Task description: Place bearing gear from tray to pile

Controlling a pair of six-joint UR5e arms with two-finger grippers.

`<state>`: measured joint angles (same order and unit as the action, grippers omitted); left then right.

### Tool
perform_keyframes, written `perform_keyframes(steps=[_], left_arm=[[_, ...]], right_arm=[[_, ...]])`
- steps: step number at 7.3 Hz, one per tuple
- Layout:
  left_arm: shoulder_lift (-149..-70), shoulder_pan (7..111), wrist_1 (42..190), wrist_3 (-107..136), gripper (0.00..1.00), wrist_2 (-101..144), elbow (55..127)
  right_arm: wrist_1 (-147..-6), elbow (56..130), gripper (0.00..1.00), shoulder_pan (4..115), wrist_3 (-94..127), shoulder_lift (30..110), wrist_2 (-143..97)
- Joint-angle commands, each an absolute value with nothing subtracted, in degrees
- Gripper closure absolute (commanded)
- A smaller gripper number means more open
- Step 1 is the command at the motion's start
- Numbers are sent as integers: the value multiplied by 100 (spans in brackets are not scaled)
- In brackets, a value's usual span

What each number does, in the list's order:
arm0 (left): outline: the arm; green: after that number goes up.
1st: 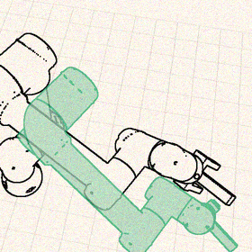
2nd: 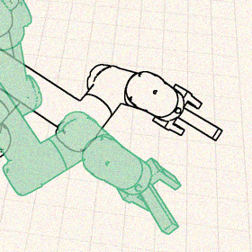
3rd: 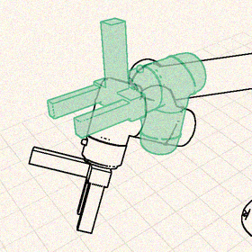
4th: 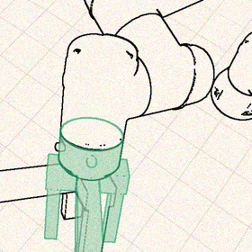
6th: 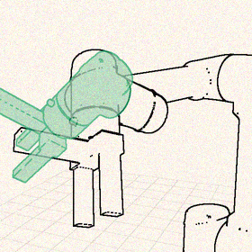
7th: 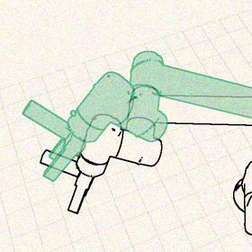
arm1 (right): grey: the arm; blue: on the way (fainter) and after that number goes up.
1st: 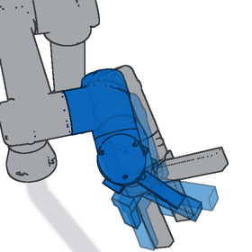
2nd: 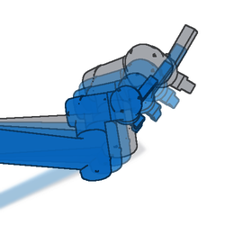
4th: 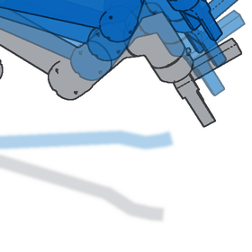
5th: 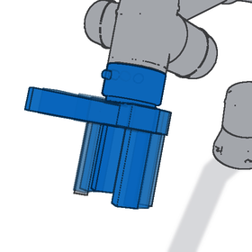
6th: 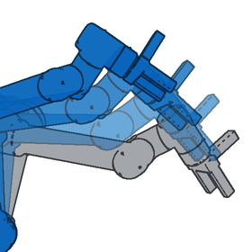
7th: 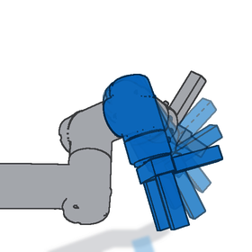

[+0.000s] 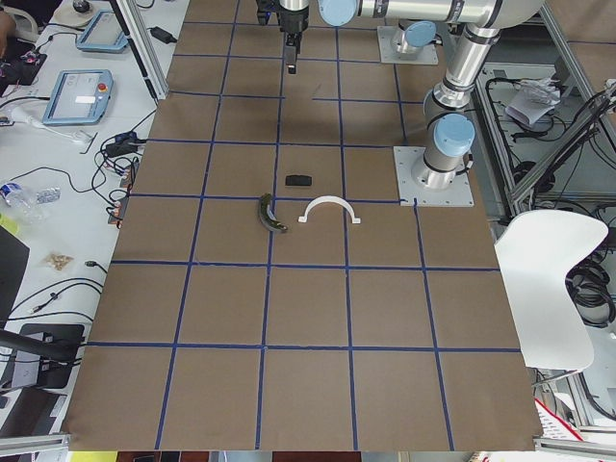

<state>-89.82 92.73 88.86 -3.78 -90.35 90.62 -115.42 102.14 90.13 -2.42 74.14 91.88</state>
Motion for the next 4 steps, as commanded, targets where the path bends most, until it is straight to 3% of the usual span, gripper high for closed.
perform_keyframes(steps=[1, 4], left_arm=[[-8982, 9272, 8886, -378, 0, -9035, 9062], [-8982, 9272, 8886, -378, 0, -9044, 9062]], right_arm=[[-11592, 10196, 100, 9892, 1014, 7357, 8834], [-12126, 10178, 100, 11027, 2535, 6954, 8789]])
